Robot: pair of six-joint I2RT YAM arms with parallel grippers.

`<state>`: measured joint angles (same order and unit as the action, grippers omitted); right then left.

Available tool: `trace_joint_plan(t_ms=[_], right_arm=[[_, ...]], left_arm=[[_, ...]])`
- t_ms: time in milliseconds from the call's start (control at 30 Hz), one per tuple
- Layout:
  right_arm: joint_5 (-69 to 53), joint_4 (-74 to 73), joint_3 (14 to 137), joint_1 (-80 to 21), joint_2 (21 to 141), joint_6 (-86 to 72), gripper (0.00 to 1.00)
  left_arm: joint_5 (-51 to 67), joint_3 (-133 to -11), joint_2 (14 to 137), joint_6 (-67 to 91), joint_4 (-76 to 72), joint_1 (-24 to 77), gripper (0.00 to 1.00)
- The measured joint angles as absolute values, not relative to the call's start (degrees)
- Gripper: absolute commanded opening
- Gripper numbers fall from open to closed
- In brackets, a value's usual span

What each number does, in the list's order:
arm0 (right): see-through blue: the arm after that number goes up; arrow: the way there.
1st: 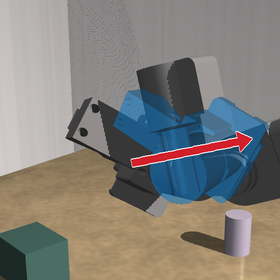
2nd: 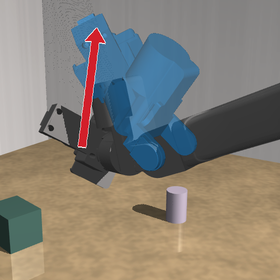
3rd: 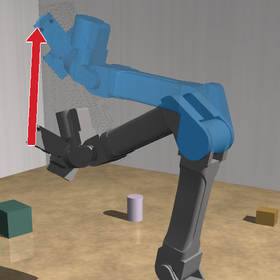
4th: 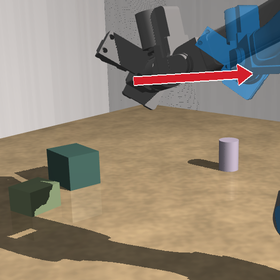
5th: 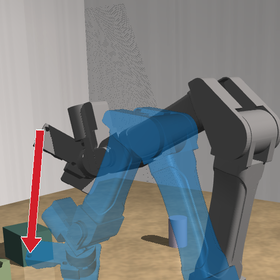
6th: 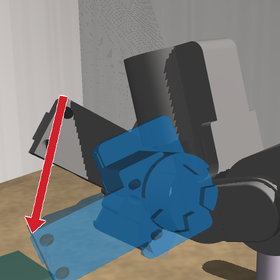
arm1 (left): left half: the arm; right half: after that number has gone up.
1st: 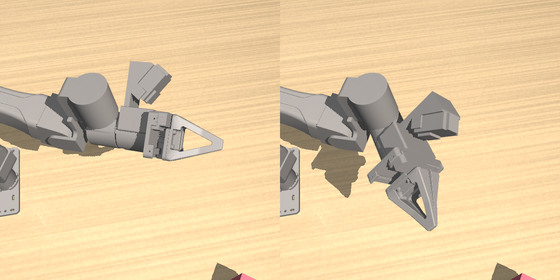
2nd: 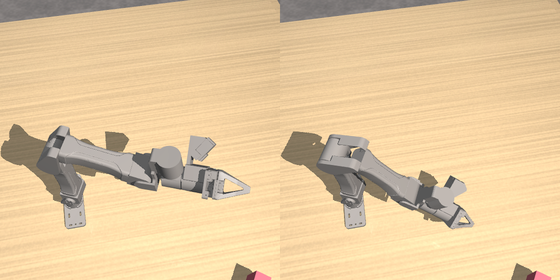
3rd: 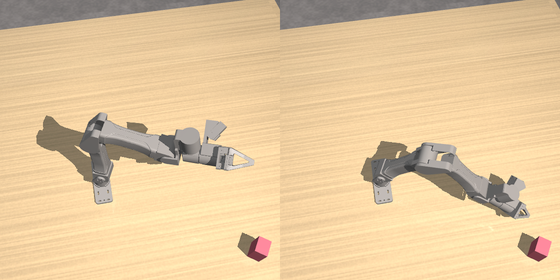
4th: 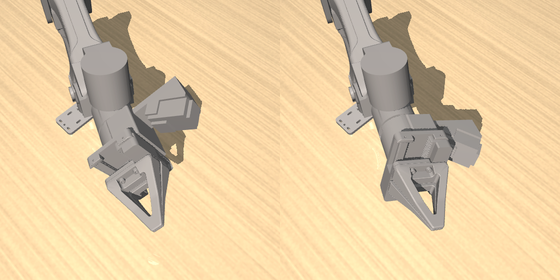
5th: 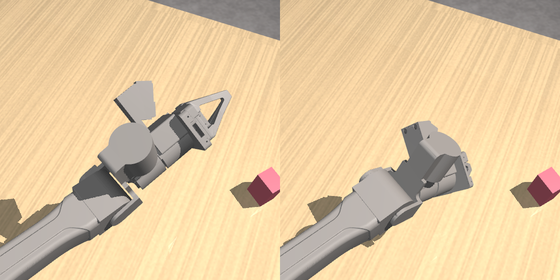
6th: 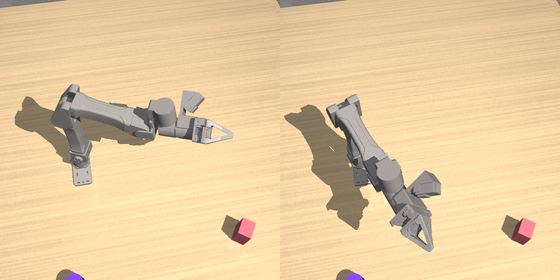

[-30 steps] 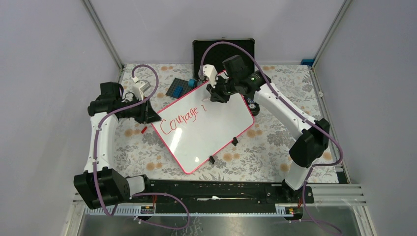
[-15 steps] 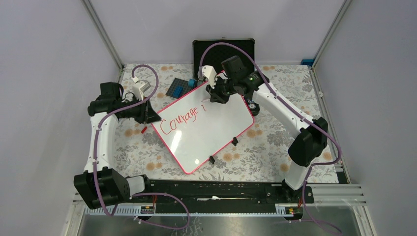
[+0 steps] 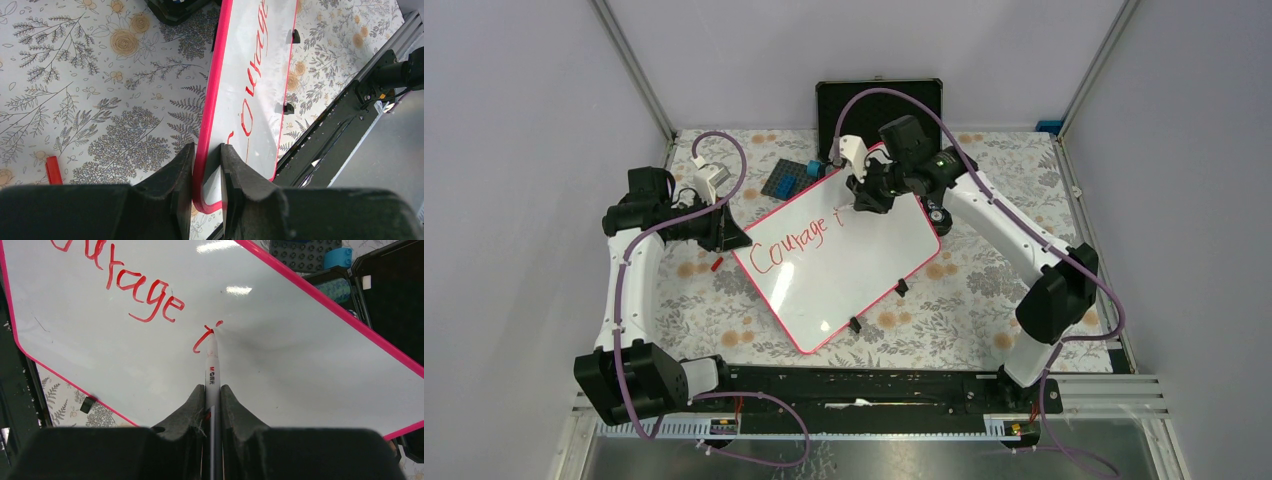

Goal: Write a sentence on the whiteboard

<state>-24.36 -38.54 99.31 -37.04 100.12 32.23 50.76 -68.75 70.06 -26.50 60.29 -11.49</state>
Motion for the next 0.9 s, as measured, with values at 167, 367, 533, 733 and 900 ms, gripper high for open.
trace_joint_plan(t_ms=[167, 367, 533, 733, 900], right_arm=[[-25.21, -38.54, 99.31, -35.92, 99.24, 32.18, 0.00], [-25.17, -38.59, 98.76, -35.44, 99.22, 32.29, 0.00], [-25.15, -38.65, 98.72, -35.44, 99.29, 32.32, 0.00], [-25.15, -38.68, 98.72, -35.44, 99.79, 32.45, 0.00], [-25.10, -38.68, 98.48, -35.44, 100.40, 32.73, 0.00]], left_arm=[[50.76, -68.75, 70.06, -26.52, 60.29, -11.49, 0.05], [50.76, -68.75, 70.06, -26.50, 60.29, -11.49, 0.05], [50.76, -68.75, 70.06, -26.50, 60.29, -11.49, 0.05], [50.76, -68.75, 70.06, -26.50, 60.29, -11.49, 0.05], [50.76, -68.75, 70.06, -26.50, 60.29, -11.49, 0.05]])
